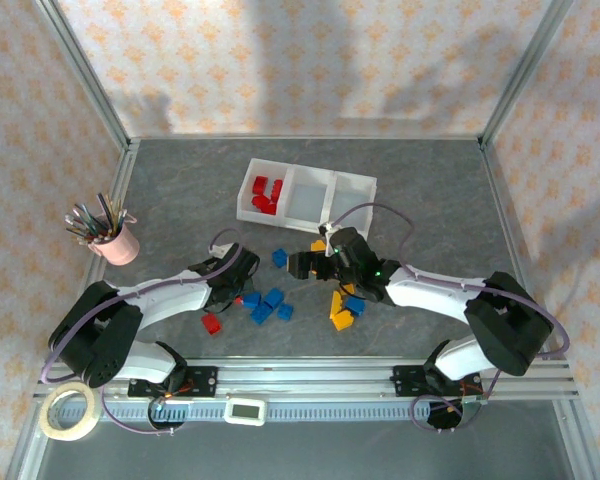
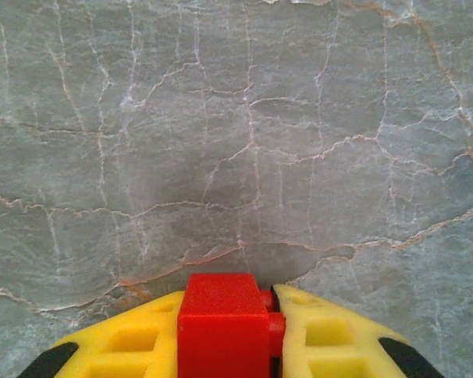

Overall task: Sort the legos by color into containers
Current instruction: Pick up the lego from the bottom-left of the table.

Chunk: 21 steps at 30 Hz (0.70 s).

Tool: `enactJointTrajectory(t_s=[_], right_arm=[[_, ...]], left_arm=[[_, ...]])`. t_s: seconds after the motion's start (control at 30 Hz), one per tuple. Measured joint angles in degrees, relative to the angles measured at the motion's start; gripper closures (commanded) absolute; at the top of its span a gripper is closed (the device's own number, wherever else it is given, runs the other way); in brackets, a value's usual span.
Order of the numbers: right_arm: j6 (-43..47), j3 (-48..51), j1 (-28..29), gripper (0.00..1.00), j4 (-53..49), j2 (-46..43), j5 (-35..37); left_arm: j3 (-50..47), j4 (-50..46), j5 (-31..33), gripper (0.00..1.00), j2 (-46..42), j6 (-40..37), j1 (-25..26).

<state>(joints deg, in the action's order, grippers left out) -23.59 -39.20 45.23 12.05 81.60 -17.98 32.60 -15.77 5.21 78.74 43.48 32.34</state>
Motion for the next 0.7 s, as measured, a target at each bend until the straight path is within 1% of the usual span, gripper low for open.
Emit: enactJointTrajectory(t_s=[0.2, 0.37, 0.53, 0.7], right_arm=[[0.0, -0.11, 0.0, 0.0, -0.07, 0.02, 0.13], [-0.02, -0.83, 0.0, 0.0, -0.09, 0.02, 0.17], [0.0, -1.27, -0.02, 0.0, -0.09, 0.0, 0.87], [0.09, -1.95, -0.44, 0.0, -0.85, 0.0, 2.1]], left_arm=[[0.02, -0.09, 0.42, 0.92, -0.87, -0.02, 0.0], [2.08, -1.66, 2.34, 0.93, -3.1, -0.5, 0.0], [7.78, -3.45, 4.57, 0.95, -5.03, -1.99, 0.0], [15.67, -4.22, 6.99, 0.95, -4.5, -4.17, 0.0]])
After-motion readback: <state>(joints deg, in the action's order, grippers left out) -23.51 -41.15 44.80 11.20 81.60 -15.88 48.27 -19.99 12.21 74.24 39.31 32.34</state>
